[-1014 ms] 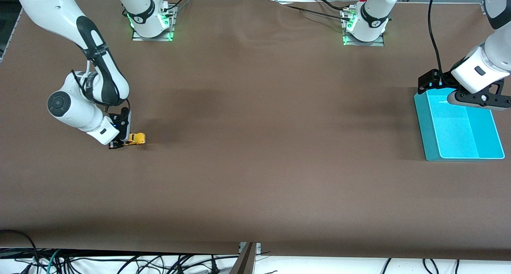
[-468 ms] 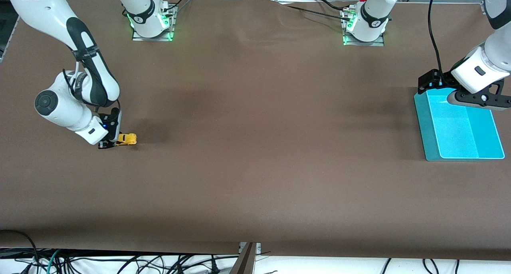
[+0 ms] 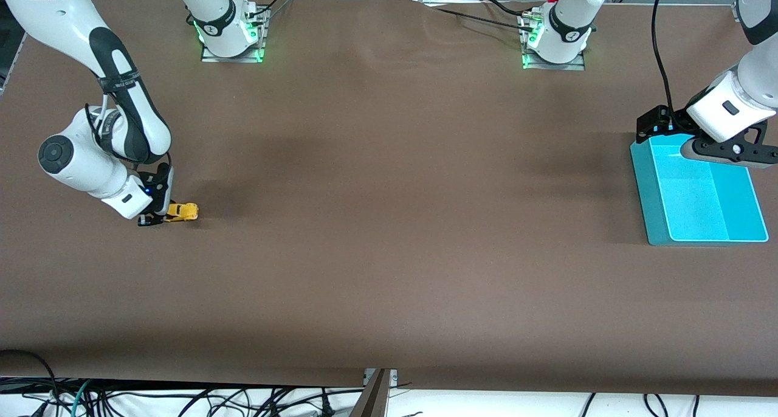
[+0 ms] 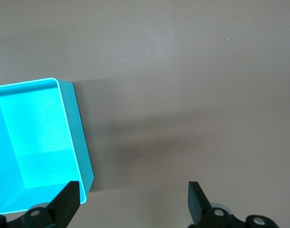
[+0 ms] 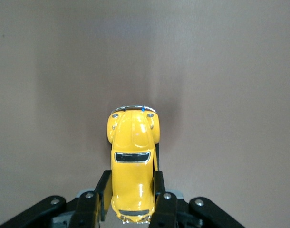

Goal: Wind and store yellow beetle car

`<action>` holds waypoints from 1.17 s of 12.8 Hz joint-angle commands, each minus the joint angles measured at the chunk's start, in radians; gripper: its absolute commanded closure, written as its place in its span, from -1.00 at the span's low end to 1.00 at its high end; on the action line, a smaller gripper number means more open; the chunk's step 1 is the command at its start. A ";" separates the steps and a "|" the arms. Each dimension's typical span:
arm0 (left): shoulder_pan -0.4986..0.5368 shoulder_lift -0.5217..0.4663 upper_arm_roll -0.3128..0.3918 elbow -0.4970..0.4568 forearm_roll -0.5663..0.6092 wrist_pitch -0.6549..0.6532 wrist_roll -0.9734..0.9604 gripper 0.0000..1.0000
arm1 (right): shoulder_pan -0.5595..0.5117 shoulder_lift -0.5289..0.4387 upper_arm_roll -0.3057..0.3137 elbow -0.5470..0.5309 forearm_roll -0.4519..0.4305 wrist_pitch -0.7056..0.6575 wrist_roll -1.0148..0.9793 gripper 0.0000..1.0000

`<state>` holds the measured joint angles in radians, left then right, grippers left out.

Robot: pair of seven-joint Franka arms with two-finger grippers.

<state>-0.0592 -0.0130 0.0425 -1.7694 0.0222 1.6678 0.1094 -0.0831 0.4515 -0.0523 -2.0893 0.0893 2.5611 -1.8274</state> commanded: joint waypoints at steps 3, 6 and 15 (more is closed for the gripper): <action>0.005 -0.012 -0.001 -0.010 0.008 0.000 0.026 -1.00 | -0.055 0.038 0.008 -0.018 0.014 0.025 -0.055 0.54; 0.005 -0.012 -0.001 -0.010 0.008 0.000 0.026 -1.00 | -0.070 0.039 0.006 -0.008 0.012 0.024 -0.069 0.52; 0.005 -0.012 -0.001 -0.010 0.008 0.000 0.026 -1.00 | -0.061 -0.014 0.043 0.266 0.017 -0.332 -0.050 -0.99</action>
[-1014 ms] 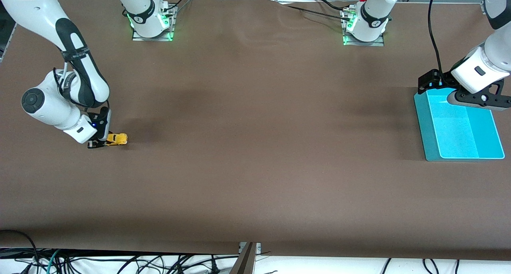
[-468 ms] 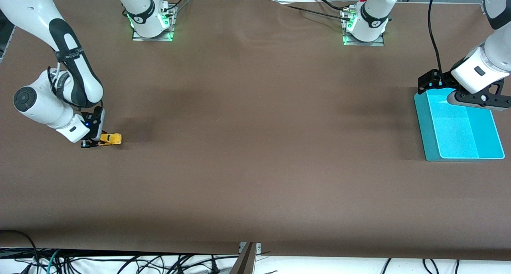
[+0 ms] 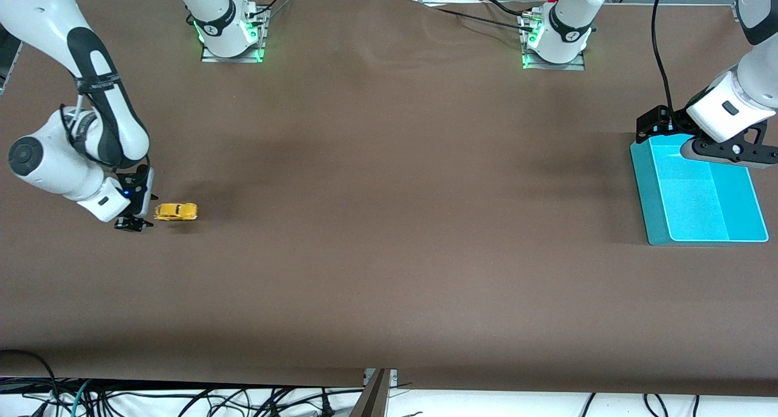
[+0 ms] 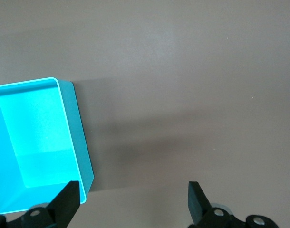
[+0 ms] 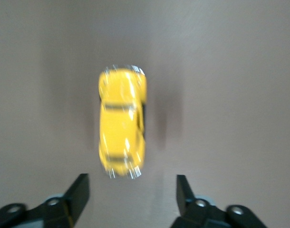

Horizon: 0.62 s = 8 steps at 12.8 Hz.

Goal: Wind and store yellow beetle car

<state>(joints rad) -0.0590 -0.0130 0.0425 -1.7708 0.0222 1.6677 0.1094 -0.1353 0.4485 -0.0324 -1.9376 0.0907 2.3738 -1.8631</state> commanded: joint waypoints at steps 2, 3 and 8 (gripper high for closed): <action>0.005 -0.012 -0.001 -0.009 0.008 0.000 0.026 -1.00 | -0.010 -0.030 0.025 0.175 0.015 -0.227 0.056 -0.99; 0.005 -0.012 -0.001 -0.009 0.008 0.000 0.026 -1.00 | -0.010 -0.049 0.026 0.184 0.015 -0.257 0.112 -0.99; 0.007 -0.012 -0.001 -0.009 0.008 0.000 0.026 -1.00 | -0.007 -0.103 0.055 0.349 0.014 -0.448 0.442 -0.99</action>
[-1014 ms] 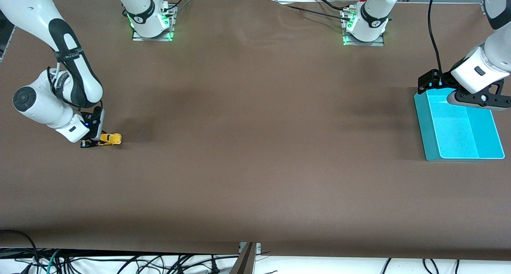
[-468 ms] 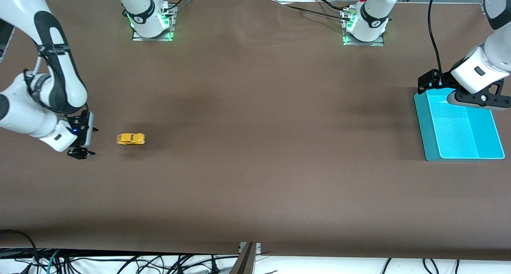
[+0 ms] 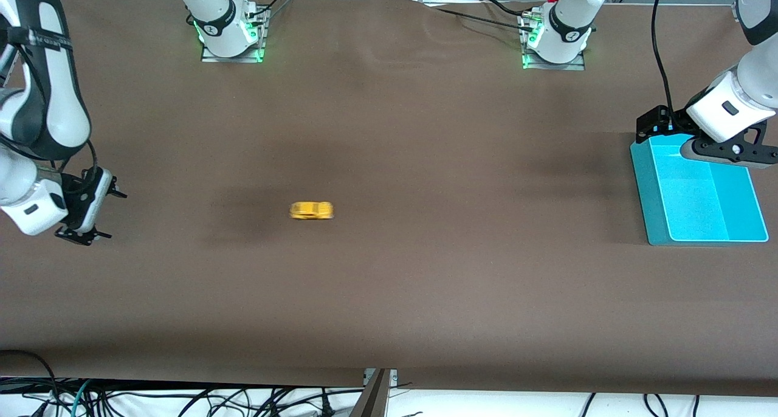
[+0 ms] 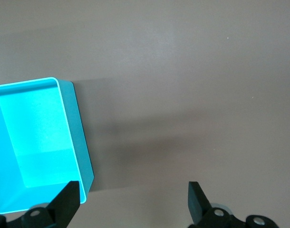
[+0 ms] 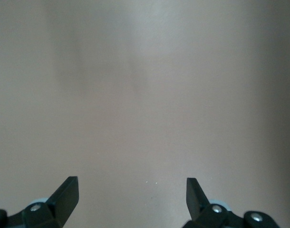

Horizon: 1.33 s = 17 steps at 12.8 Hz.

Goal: Wind and store yellow beetle car

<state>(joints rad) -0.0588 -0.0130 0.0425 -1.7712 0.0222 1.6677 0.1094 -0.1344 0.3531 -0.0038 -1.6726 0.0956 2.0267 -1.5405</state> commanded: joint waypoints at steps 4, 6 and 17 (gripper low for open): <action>0.008 -0.012 -0.001 -0.008 0.008 0.000 0.038 -1.00 | -0.008 -0.008 0.045 0.258 0.007 -0.284 0.460 -0.99; 0.008 -0.012 -0.001 -0.010 0.008 0.000 0.038 -1.00 | -0.008 -0.008 0.044 0.304 0.007 -0.328 0.575 -0.99; 0.014 0.024 -0.001 -0.060 0.008 0.140 0.067 -1.00 | 0.058 -0.028 0.082 0.448 -0.143 -0.502 1.203 -0.99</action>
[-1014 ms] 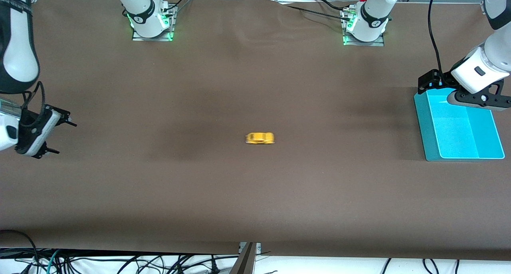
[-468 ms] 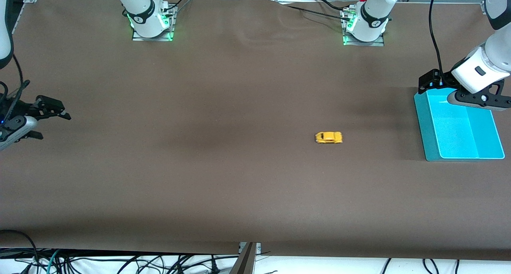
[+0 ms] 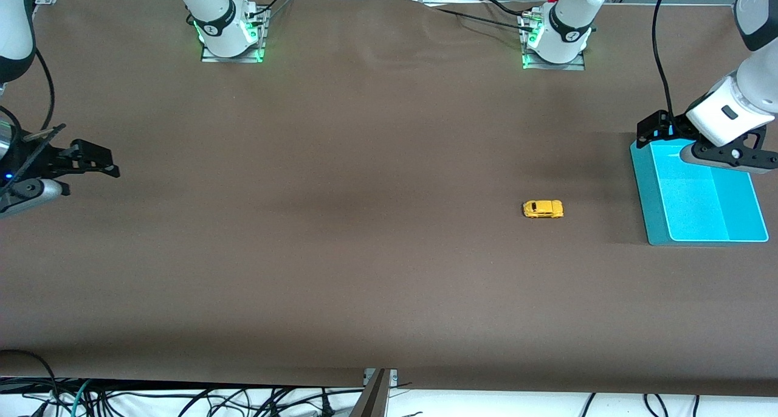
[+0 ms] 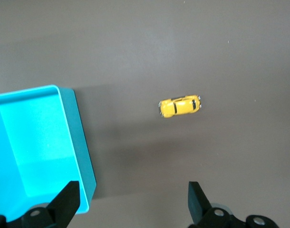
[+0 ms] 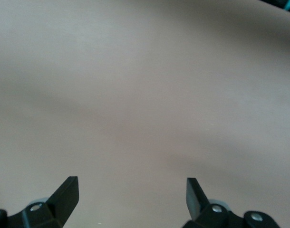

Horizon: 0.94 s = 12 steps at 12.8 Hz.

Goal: Wind and store yellow beetle car

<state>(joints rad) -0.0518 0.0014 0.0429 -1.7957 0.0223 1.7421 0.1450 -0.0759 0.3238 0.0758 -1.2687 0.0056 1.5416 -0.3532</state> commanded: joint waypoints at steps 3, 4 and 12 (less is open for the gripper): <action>0.007 0.023 -0.001 -0.109 -0.005 0.189 0.030 -1.00 | -0.007 -0.008 0.005 0.069 -0.072 -0.032 0.005 -0.99; 0.006 0.032 -0.003 -0.123 -0.007 0.221 0.030 -1.00 | -0.005 -0.029 -0.001 0.066 -0.073 -0.032 0.005 -0.99; -0.002 0.103 -0.009 -0.359 -0.062 0.598 0.027 -1.00 | -0.007 -0.153 -0.004 -0.081 -0.072 -0.067 0.132 -0.99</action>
<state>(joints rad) -0.0525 0.1066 0.0381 -2.1035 -0.0074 2.2764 0.1484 -0.0781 0.2350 0.0686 -1.2826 -0.0532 1.4850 -0.2709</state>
